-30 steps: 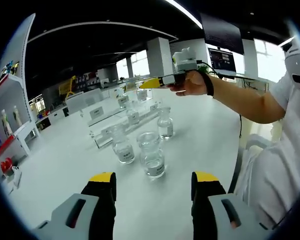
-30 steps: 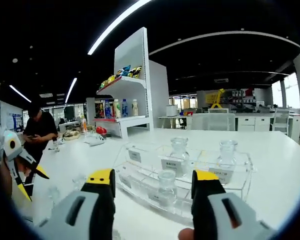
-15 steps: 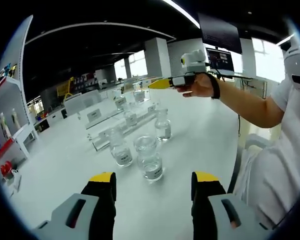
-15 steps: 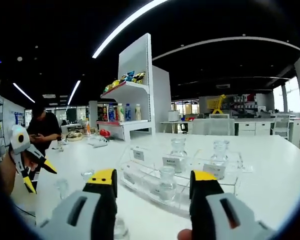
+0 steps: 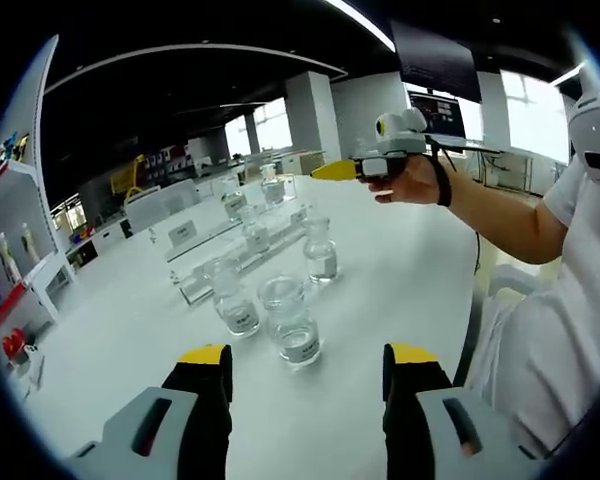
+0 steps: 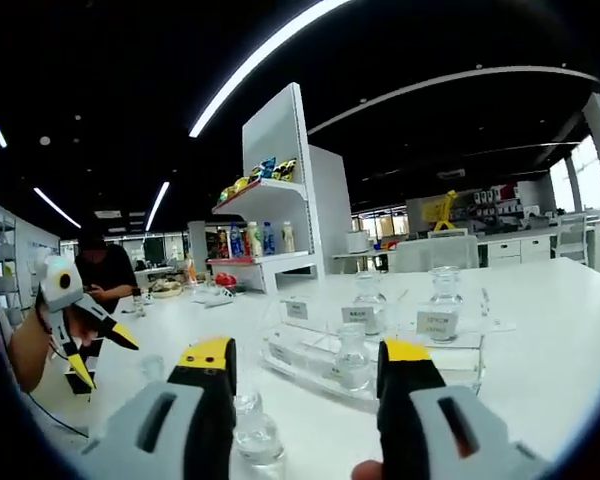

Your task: Identify the label on the chemical reagent bottle, grasp the chemical reagent bottle, and place it in the designated position on the reagent rack

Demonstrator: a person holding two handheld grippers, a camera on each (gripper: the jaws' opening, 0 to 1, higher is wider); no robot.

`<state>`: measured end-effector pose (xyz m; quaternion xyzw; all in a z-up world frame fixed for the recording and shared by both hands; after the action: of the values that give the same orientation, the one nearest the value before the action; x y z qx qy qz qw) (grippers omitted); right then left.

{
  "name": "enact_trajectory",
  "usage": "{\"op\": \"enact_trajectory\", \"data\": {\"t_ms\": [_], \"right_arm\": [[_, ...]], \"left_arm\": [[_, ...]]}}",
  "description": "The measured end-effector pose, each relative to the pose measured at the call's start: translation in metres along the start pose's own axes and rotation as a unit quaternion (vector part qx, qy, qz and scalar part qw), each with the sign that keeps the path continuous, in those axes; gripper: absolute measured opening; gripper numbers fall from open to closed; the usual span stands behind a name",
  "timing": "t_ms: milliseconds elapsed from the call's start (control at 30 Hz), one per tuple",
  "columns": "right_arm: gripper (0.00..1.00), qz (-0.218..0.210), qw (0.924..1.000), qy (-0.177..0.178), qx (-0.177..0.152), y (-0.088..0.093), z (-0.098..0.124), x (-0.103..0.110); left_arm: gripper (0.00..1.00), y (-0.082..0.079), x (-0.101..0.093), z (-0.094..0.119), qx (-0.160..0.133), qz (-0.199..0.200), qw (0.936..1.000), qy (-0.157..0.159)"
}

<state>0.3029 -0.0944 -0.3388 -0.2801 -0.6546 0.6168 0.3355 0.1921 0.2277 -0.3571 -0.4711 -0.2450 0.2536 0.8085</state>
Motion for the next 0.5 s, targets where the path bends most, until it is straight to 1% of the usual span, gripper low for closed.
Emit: {"op": "enact_trajectory", "data": {"t_ms": [67, 133, 200, 233, 267, 300, 400, 500], "right_arm": [[0.55, 0.008, 0.9999, -0.011, 0.007, 0.004, 0.001, 0.006], [0.55, 0.014, 0.9998, -0.014, 0.009, 0.007, 0.003, 0.011], [0.55, 0.029, 0.9994, -0.019, 0.002, 0.010, 0.006, 0.016], [0.55, 0.045, 0.9984, -0.028, -0.017, 0.010, 0.008, 0.020], [0.55, 0.044, 0.9983, -0.030, -0.021, 0.011, 0.009, 0.023], [0.55, 0.041, 0.9985, -0.032, -0.020, 0.013, 0.010, 0.024], [0.55, 0.035, 0.9977, -0.056, -0.013, 0.021, 0.008, 0.034], [0.54, 0.053, 0.9968, -0.058, 0.010, 0.033, 0.003, 0.040]], "left_arm": [[0.61, 0.000, -0.001, 0.000, 0.001, 0.000, 1.0000, 0.000], [0.61, 0.000, -0.002, 0.000, -0.001, -0.001, 1.0000, 0.001], [0.61, 0.001, -0.003, 0.000, 0.000, 0.000, 1.0000, 0.002], [0.61, 0.002, -0.002, 0.000, 0.002, 0.000, 1.0000, 0.001], [0.61, 0.002, -0.002, 0.000, 0.003, 0.000, 1.0000, 0.000], [0.61, 0.002, -0.002, 0.000, 0.003, 0.000, 1.0000, 0.000], [0.61, 0.003, -0.003, 0.000, 0.001, 0.002, 1.0000, 0.002], [0.61, 0.004, -0.003, -0.001, 0.001, 0.002, 1.0000, 0.003]]}}
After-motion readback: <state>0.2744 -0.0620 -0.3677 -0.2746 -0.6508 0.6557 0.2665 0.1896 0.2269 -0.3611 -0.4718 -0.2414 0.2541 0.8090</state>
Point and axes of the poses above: the point that each gripper's makers call its tool centre point, and the gripper's own axes: z roughly backward along the fingers, x roughly to its left, y roughly out of its underside, the point moved 9 cm from there along z, roughly backward along the fingers, and after that the axes turned 2 degrees about -y, right-handed, at the moved point
